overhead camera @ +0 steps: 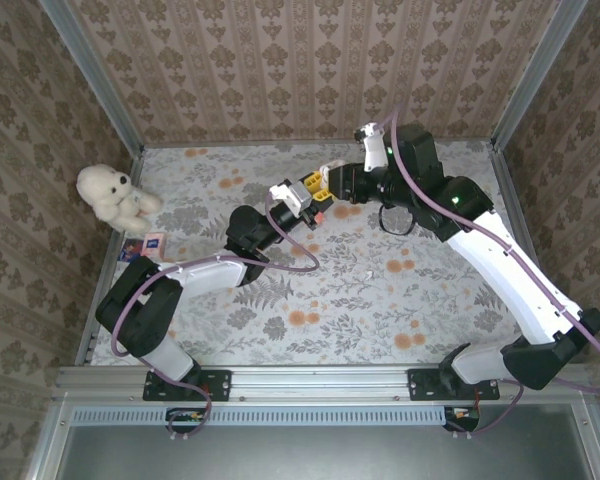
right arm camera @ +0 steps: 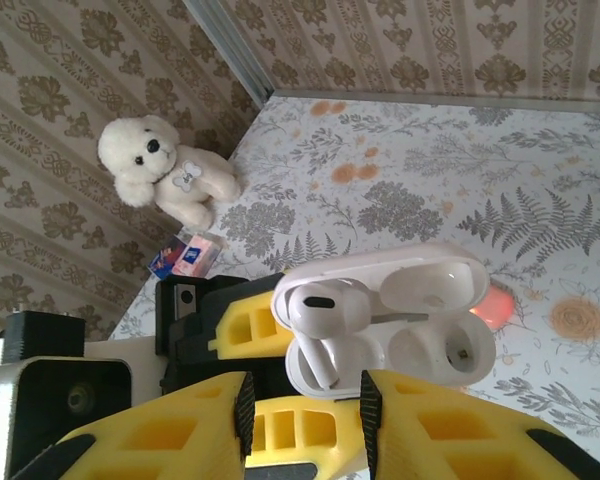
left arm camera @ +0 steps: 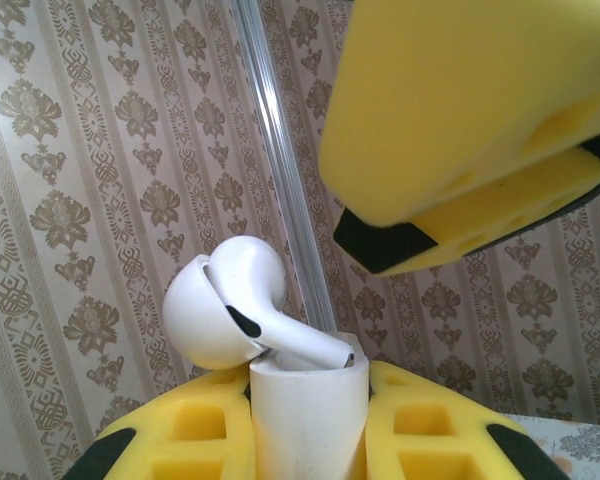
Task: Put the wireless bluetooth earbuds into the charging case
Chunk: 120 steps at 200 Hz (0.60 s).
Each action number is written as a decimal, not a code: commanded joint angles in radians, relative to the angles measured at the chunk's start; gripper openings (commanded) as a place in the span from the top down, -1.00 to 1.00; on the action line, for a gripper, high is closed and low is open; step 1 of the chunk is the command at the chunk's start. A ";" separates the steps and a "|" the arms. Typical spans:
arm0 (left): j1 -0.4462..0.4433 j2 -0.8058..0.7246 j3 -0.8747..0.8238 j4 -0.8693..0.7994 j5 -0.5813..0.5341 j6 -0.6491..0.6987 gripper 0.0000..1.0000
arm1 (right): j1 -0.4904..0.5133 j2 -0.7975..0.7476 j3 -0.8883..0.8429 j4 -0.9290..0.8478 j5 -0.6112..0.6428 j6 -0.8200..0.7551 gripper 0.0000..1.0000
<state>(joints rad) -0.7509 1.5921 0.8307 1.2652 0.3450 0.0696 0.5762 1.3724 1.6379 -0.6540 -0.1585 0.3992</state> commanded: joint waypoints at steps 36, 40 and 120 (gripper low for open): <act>0.006 -0.029 -0.002 0.038 0.032 -0.029 1.00 | 0.011 0.060 0.056 0.032 -0.003 0.010 0.26; 0.005 -0.030 -0.002 0.039 0.034 -0.029 1.00 | 0.012 0.064 0.058 0.033 -0.001 0.010 0.26; 0.005 -0.035 0.001 0.039 0.054 -0.030 1.00 | 0.014 0.087 0.071 0.047 0.059 0.022 0.28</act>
<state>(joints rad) -0.7498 1.5921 0.8307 1.2644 0.3649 0.0586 0.5835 1.4467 1.6768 -0.6312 -0.1467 0.4004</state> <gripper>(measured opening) 0.198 0.367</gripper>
